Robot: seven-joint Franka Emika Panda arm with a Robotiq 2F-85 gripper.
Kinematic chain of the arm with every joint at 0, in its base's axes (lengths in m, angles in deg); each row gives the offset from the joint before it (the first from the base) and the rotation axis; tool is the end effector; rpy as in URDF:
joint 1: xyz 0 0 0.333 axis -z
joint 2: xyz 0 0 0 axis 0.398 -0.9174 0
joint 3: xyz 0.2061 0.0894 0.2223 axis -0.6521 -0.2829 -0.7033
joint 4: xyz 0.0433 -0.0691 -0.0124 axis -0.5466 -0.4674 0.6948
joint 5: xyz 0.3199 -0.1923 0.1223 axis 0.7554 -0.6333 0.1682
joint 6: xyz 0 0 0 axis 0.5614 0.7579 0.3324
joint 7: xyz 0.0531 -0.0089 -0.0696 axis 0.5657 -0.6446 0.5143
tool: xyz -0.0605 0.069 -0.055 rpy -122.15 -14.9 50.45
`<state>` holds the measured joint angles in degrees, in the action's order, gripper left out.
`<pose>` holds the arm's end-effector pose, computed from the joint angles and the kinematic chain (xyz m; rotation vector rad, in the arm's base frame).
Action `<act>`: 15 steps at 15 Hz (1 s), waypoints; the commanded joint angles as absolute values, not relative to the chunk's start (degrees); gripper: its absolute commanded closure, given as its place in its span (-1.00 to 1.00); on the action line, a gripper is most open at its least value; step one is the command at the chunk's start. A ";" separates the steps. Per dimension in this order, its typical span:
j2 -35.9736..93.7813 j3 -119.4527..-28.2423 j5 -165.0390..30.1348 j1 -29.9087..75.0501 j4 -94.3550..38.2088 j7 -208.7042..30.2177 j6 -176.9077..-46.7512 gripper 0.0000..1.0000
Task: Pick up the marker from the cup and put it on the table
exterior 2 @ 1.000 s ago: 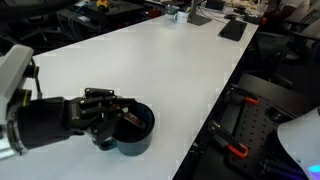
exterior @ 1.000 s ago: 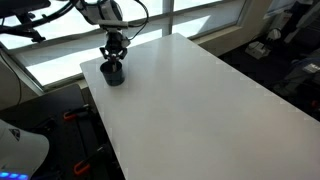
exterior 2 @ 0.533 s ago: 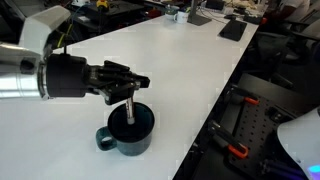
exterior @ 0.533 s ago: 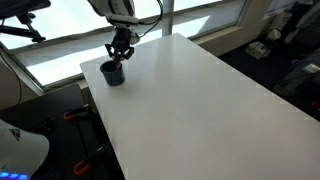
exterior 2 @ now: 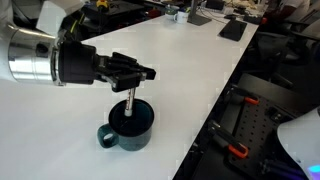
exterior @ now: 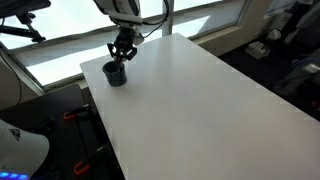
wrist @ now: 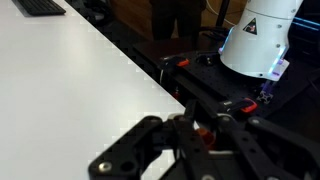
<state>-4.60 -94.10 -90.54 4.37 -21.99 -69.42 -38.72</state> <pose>0.4908 0.2559 0.1517 1.9531 1.0957 -1.5444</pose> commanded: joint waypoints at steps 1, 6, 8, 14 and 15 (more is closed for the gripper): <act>1.47 -94.20 -88.88 4.33 -26.15 -71.90 -39.62 0.95; 7.02 -94.14 -88.34 3.28 -28.29 -75.31 -39.70 0.95; 8.86 -93.96 -88.11 3.18 -29.10 -76.61 -39.78 0.95; 10.51 -93.16 -88.12 3.98 -30.73 -78.00 -40.24 0.95; 10.42 -92.75 -87.97 4.19 -30.95 -78.53 -40.34 0.95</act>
